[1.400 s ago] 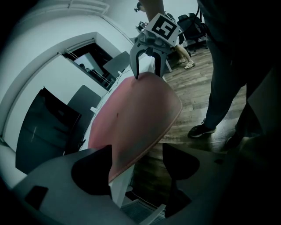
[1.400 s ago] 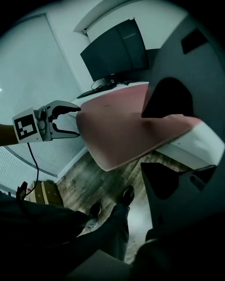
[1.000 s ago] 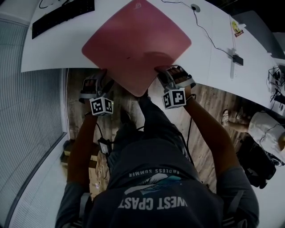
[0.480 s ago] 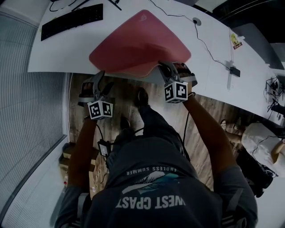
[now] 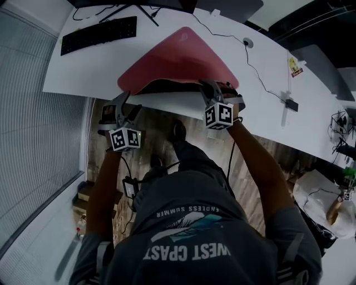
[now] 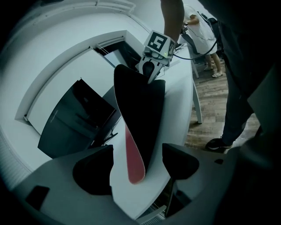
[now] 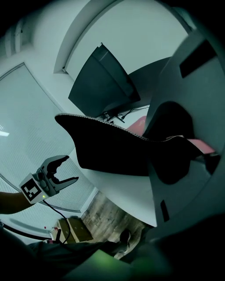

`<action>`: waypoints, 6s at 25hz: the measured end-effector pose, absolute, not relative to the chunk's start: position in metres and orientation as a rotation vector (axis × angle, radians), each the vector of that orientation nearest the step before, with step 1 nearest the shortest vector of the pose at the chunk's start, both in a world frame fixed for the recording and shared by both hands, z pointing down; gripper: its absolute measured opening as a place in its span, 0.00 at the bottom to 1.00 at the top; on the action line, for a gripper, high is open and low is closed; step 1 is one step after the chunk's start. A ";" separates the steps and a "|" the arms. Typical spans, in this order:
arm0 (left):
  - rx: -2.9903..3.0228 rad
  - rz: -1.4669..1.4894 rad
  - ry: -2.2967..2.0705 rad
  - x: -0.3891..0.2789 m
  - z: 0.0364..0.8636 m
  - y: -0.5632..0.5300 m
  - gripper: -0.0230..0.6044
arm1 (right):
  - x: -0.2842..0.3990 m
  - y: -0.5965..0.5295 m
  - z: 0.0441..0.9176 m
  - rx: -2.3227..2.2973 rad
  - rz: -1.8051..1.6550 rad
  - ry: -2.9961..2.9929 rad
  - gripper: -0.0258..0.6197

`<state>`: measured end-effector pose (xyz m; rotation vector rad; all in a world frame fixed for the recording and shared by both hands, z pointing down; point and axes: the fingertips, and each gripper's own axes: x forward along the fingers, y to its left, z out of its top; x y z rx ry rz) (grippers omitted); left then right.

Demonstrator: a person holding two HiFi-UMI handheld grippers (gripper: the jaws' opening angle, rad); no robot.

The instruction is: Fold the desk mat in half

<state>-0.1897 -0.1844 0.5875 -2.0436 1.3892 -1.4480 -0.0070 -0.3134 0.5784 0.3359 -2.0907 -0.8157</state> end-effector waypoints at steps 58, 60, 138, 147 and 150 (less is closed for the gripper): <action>-2.007 -1.588 1.552 -0.217 0.589 -0.248 0.59 | -0.040 -0.506 0.689 0.006 -0.311 -2.007 0.15; -2.010 -1.590 1.548 -0.217 0.589 -0.248 0.59 | -0.041 -0.509 0.689 0.006 -0.316 -2.000 0.16; -2.080 -0.560 1.929 -0.246 0.318 0.023 0.07 | -0.080 -0.083 0.279 0.439 -0.407 -2.745 0.08; -2.126 -0.530 1.872 -0.221 0.291 0.047 0.07 | -0.053 -0.044 0.261 0.419 -0.379 -2.764 0.08; -2.136 -0.548 1.884 -0.218 0.293 0.054 0.07 | -0.047 -0.039 0.260 0.406 -0.385 -2.764 0.08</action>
